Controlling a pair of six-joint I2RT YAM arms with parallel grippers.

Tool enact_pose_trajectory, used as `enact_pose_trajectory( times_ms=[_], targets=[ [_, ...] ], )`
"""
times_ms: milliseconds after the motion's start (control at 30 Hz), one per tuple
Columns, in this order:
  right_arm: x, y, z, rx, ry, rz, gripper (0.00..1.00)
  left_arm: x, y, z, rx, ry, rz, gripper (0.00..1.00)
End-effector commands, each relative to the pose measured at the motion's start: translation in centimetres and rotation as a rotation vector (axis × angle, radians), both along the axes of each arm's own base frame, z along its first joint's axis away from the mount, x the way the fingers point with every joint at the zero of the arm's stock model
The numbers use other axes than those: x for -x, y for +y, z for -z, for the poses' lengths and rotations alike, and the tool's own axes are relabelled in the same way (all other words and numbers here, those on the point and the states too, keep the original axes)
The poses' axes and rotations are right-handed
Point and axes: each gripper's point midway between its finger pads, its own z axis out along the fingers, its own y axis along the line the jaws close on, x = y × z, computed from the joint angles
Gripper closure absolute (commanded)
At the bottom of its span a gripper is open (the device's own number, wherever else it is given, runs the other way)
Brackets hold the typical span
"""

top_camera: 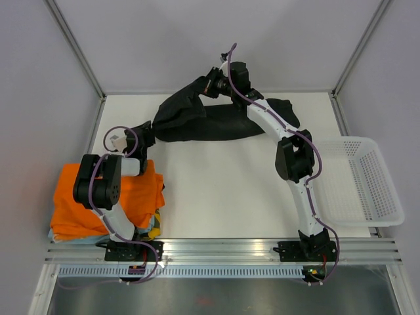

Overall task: Fold and stack the trousers
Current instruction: Fold the trousers

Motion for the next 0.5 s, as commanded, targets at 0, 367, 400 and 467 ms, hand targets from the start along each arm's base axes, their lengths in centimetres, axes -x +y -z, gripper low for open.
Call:
enact_pose_trajectory(
  times_ms=[0, 367, 400, 467],
  targets=[
    [0.1, 0.0, -0.6, 0.033, -0.081, -0.034, 1.00, 1.1, 3.0, -0.3, -0.132, 0.085, -0.070, 0.49],
    [-1.1, -0.6, 7.2, 0.216, -0.086, -0.068, 1.00, -0.4, 3.0, -0.6, -0.276, 0.071, 0.020, 0.65],
    [-1.0, -0.5, 7.7, 0.218, -0.078, -0.076, 1.00, -0.7, 2.8, -1.2, -0.274, 0.042, 0.027, 0.65],
    [-1.1, -0.6, 8.0, 0.220, -0.069, -0.075, 1.00, -1.2, 1.9, -1.4, -0.268, 0.016, 0.074, 0.64]
  ],
)
